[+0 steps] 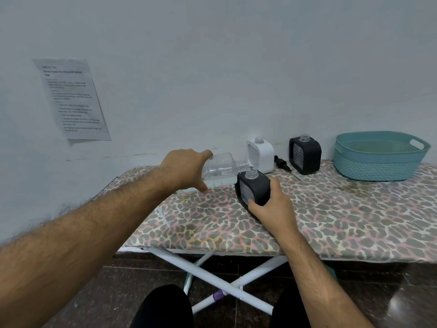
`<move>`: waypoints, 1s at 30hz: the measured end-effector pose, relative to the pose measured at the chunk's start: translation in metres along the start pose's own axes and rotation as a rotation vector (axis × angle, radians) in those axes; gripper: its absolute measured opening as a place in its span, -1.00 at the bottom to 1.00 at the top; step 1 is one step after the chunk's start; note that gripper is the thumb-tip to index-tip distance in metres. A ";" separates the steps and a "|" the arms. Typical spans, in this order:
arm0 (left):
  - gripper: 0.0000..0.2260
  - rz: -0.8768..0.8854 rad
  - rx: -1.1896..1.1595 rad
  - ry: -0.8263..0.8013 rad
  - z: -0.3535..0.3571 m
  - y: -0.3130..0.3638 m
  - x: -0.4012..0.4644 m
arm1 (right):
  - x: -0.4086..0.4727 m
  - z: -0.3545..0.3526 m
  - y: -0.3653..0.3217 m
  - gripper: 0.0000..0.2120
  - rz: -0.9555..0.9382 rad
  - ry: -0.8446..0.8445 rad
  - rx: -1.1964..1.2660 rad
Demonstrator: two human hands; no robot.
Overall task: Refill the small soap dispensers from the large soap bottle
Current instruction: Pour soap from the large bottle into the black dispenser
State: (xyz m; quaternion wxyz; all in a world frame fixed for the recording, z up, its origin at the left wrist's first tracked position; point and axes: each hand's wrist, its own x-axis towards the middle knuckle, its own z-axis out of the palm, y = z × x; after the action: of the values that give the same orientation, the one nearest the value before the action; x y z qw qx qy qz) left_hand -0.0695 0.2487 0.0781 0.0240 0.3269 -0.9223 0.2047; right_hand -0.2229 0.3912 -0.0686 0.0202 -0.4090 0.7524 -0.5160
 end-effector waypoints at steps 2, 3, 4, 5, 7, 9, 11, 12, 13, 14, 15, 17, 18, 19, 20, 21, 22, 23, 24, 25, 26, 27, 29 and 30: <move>-0.14 -0.002 -0.002 0.002 0.000 0.000 0.000 | 0.000 0.000 0.000 -0.51 -0.001 -0.002 0.001; -0.14 -0.002 -0.003 0.004 0.000 0.001 0.000 | 0.000 0.000 0.000 -0.51 -0.001 -0.004 0.002; -0.14 -0.002 -0.003 0.006 0.000 0.001 0.000 | 0.000 0.000 0.000 -0.50 -0.002 -0.005 0.002; -0.14 -0.002 -0.002 0.006 0.000 0.001 0.000 | 0.000 0.000 0.000 -0.49 -0.003 -0.005 0.003; -0.14 -0.001 -0.002 0.007 0.000 0.000 0.000 | 0.000 0.000 0.000 -0.48 -0.002 -0.005 0.007; -0.14 0.000 0.000 0.007 0.000 0.000 -0.001 | 0.000 0.000 0.000 -0.48 0.002 -0.007 0.009; -0.14 -0.001 0.001 0.007 0.001 0.001 -0.001 | 0.000 0.000 0.000 -0.47 0.008 -0.008 0.012; -0.13 -0.002 -0.001 0.007 0.001 0.001 -0.001 | 0.000 0.000 0.000 -0.47 0.009 -0.010 0.011; -0.13 -0.002 0.000 0.007 0.002 0.001 -0.001 | 0.000 0.000 0.000 -0.47 0.010 -0.012 0.009; -0.13 -0.002 0.002 0.007 0.002 0.001 -0.001 | 0.000 0.000 0.000 -0.47 0.010 -0.013 0.007; -0.13 -0.003 0.002 0.008 0.002 0.001 -0.001 | 0.000 0.000 0.000 -0.47 0.011 -0.014 0.005; -0.13 -0.001 0.003 0.013 0.002 0.001 -0.001 | 0.000 0.000 0.000 -0.46 0.011 -0.013 0.003; -0.13 -0.001 0.004 0.014 0.002 0.001 -0.001 | 0.000 0.000 0.001 -0.46 0.011 -0.012 0.003; -0.13 -0.001 0.005 0.016 0.003 0.001 -0.001 | 0.000 0.000 0.000 -0.45 0.012 -0.011 0.004; -0.13 -0.001 0.007 0.017 0.003 0.001 -0.001 | 0.000 0.000 0.000 -0.46 0.012 -0.010 0.006; -0.13 0.000 0.008 0.018 0.002 0.001 -0.001 | 0.000 0.000 0.000 -0.46 0.012 -0.008 0.007; -0.13 0.001 0.010 0.020 0.002 0.000 -0.001 | 0.000 0.000 0.001 -0.46 0.012 -0.006 0.010; -0.14 0.002 0.010 0.021 0.002 0.000 -0.001 | 0.000 0.000 0.001 -0.47 0.012 -0.004 0.012; -0.14 0.002 0.010 0.023 0.002 0.000 -0.001 | 0.000 0.000 0.001 -0.48 0.012 -0.003 0.013; -0.14 0.001 0.011 0.026 0.002 0.001 -0.001 | 0.000 0.000 0.001 -0.49 0.011 -0.002 0.013; -0.14 0.000 0.014 0.027 0.002 0.001 -0.001 | 0.000 0.000 0.001 -0.49 0.010 -0.002 0.013; -0.14 -0.002 0.014 0.028 0.002 0.001 -0.001 | 0.000 0.000 0.000 -0.49 0.010 -0.003 0.014; -0.14 -0.002 0.012 0.028 0.002 0.001 -0.001 | 0.000 0.000 0.000 -0.48 0.011 -0.007 0.013; -0.14 0.000 0.012 0.030 0.002 0.001 -0.001 | 0.000 -0.001 0.000 -0.47 0.011 -0.009 0.012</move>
State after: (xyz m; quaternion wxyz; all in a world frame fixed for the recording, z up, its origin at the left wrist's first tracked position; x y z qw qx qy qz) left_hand -0.0693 0.2490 0.0759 0.0359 0.3238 -0.9207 0.2150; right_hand -0.2234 0.3914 -0.0683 0.0290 -0.4071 0.7515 -0.5183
